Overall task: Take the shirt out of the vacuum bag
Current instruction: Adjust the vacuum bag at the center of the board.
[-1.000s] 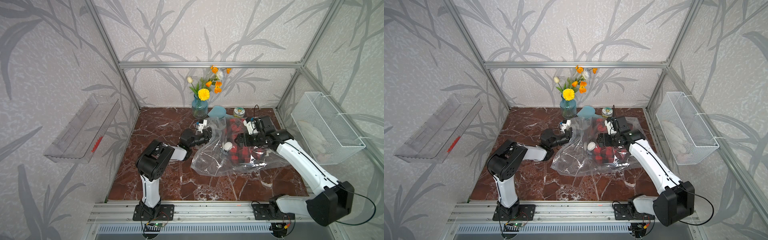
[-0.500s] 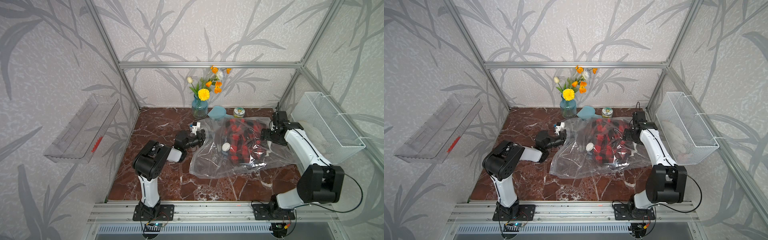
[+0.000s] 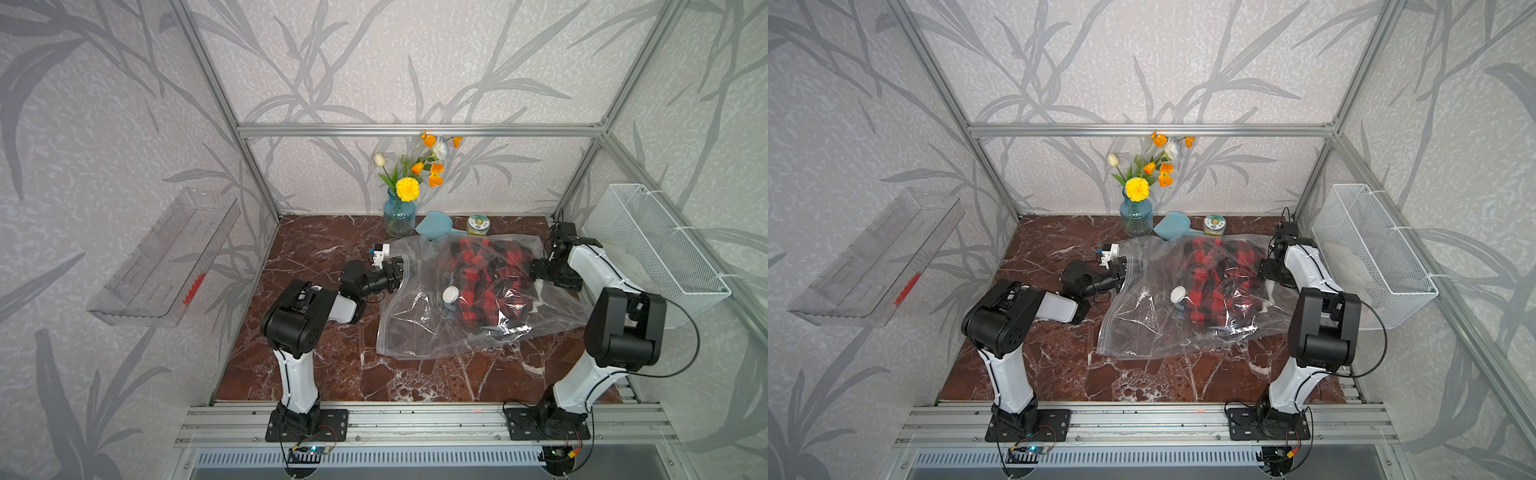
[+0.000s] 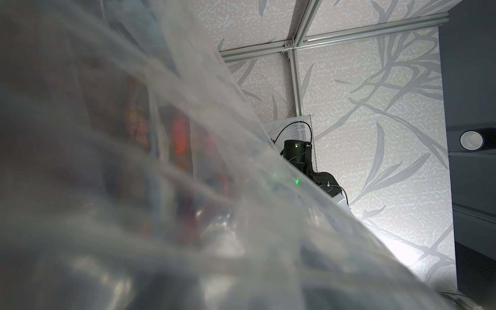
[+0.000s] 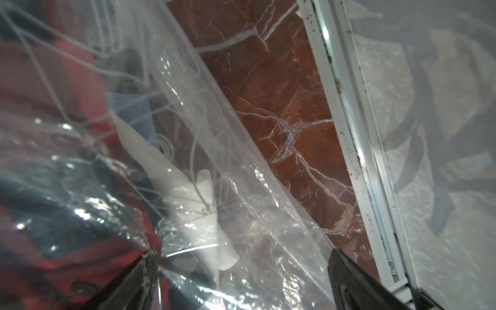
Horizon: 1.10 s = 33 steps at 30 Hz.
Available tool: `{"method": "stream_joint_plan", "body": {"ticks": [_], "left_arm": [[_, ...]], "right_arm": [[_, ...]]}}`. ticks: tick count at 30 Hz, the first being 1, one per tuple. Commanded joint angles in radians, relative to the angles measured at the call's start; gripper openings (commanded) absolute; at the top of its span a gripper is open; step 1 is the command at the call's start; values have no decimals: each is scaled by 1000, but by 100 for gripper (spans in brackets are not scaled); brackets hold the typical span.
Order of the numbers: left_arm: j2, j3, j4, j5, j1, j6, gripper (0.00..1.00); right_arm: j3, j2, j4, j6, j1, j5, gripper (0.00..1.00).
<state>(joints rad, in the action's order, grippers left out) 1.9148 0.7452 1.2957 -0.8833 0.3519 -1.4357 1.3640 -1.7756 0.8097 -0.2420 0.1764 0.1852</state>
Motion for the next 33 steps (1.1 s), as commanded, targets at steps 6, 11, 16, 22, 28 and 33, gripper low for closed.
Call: {"method": "stream_joint_plan", "body": {"ticks": [6,11,16,22,28,33], "left_arm": [[17,21,52,-23,-2,-2,63],[19,13,54,-30,-5,0,63],[6,-2,54,-32,-18,3,63],[-6,-15,59,-31,-51,0,63],[-15,-52,62,-29,-132,6,63],[-15,-59,52,-37,-165,15,63]], "right_arm": [[-12,-115,-58,4,15,-163,50],[-48,-134,-93,7,16,-214,5],[-100,-44,-141,-1,13,-311,0],[-105,162,-115,3,-14,-342,0],[-110,274,-84,3,-14,-331,0],[-122,260,-72,-14,2,-173,42]]}}
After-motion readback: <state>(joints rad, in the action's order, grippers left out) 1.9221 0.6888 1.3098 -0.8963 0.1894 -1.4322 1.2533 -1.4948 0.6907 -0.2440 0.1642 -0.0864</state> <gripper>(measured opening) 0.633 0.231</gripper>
